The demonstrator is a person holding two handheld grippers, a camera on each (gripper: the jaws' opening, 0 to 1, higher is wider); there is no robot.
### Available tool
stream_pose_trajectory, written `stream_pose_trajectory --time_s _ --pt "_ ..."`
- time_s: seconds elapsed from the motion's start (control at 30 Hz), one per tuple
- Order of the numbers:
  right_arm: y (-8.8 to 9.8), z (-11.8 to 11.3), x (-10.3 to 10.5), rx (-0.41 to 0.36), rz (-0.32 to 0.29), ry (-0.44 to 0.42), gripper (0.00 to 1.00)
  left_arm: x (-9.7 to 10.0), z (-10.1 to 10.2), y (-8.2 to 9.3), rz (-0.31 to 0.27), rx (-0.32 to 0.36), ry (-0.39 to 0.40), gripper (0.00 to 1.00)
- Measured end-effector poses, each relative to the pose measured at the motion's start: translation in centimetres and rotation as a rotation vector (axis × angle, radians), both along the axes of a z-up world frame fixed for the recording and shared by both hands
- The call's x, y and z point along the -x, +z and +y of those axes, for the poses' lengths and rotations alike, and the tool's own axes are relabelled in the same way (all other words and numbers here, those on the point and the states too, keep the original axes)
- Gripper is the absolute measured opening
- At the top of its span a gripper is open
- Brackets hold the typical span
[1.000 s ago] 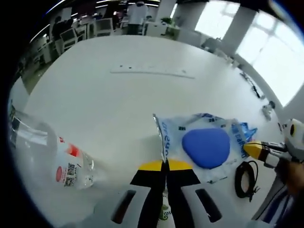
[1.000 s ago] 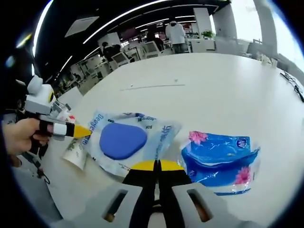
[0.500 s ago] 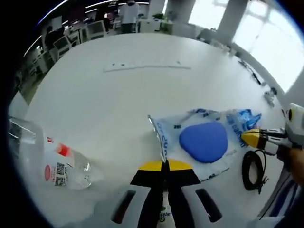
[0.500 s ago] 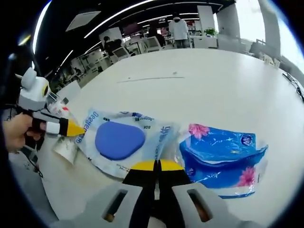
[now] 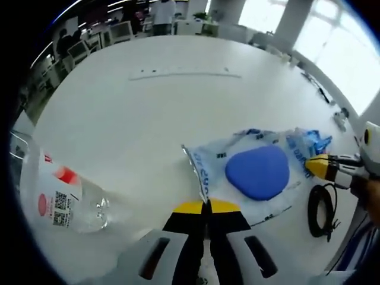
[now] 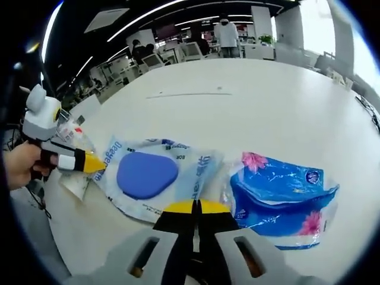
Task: Arrange the tabletop items into an orderly group along one side of the table until the central work area is clear of visible clutter.
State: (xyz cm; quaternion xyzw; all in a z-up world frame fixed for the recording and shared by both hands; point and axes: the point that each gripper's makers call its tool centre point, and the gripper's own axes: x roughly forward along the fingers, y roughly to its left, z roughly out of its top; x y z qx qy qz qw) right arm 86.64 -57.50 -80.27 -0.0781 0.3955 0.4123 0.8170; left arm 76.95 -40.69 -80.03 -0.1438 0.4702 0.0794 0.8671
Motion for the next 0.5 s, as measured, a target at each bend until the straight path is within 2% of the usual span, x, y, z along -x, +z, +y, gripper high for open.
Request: stream_pose_trajectory --time_s 0.5 --pt "-0.16 0.00 0.60 0.020 -0.008 -0.018 0.00 -0.12 0.34 -0.47 -0.008 -0.016 0.026 0.00"
